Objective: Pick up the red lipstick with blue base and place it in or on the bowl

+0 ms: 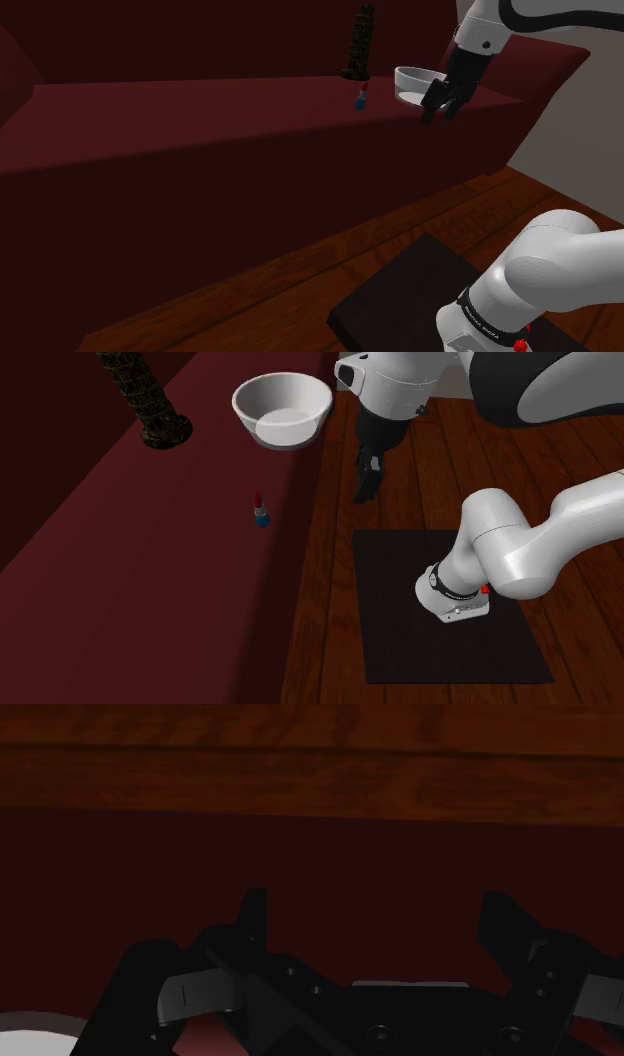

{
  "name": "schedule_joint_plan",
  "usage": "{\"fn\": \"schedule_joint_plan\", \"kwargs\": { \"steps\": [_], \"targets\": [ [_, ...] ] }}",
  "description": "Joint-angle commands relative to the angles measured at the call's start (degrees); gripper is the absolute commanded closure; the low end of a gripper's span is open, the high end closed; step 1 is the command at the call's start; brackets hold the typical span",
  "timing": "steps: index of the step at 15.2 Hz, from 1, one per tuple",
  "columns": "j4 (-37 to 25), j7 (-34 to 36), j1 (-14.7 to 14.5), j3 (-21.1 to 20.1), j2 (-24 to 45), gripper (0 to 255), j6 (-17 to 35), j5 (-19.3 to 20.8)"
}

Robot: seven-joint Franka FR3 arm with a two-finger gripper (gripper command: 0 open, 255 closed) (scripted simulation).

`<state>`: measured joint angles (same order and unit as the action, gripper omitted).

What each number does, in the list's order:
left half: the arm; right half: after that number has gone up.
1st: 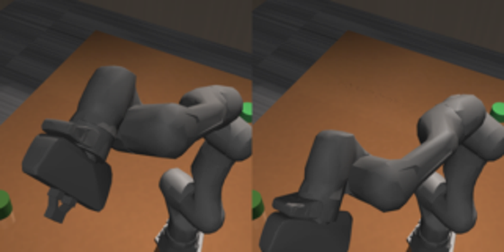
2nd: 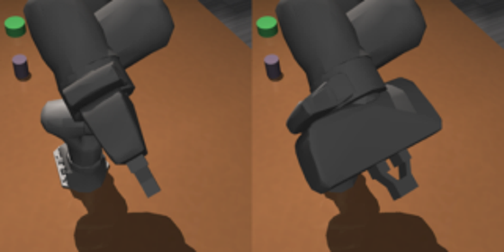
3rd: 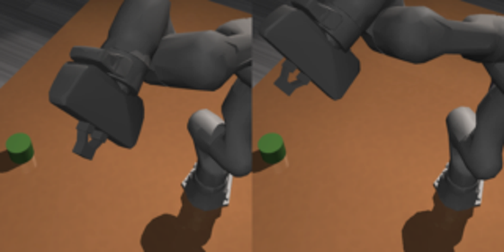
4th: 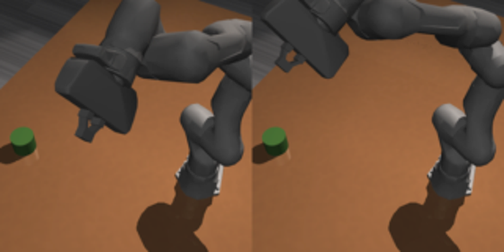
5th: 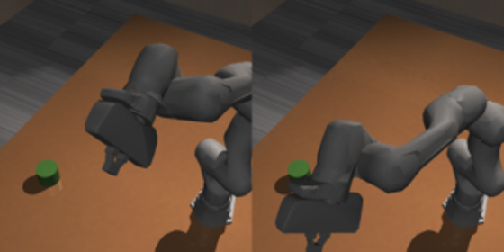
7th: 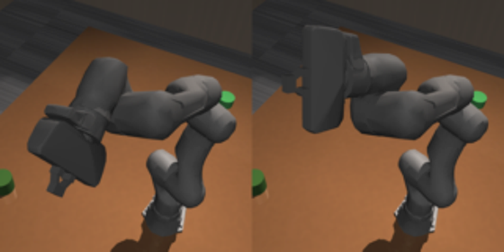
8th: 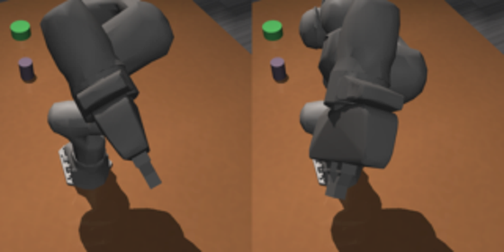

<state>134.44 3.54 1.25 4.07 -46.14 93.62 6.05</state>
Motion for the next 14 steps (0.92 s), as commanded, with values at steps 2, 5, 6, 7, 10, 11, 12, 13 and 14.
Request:
{"fn": "schedule_joint_plan", "kwargs": {
  "steps": [2, 5, 6, 7, 10, 11, 12, 13, 14],
  "targets": [
    [-1.6, 0.8, -0.2, -0.6, 1.9, 0, 0.5, -0.4],
    [-6.7, 3.1, -0.8, -2.2, 7.6, 0, 1.7, -1.4],
    [-8.5, 3.9, -0.9, -2.8, 9.5, 0, 2.0, -1.7],
    [-10.4, 4.6, -1.1, -3.3, 11.4, 0, 2.3, -1.9],
    [-16.5, 6.8, -1.4, -4.8, 17.1, 0, 2.6, -2.3],
    [-18.6, 7.5, -1.4, -5.3, 19.0, 0, 2.6, -2.4],
    [-20.9, 8.2, -1.5, -5.7, 20.9, 0, 2.5, -2.5],
    [-23.2, 8.9, -1.6, -6.2, 22.9, 0, 2.4, -2.4],
    [-25.6, 9.6, -1.7, -6.6, 24.9, 0, 2.2, -2.4]
  ]
}}
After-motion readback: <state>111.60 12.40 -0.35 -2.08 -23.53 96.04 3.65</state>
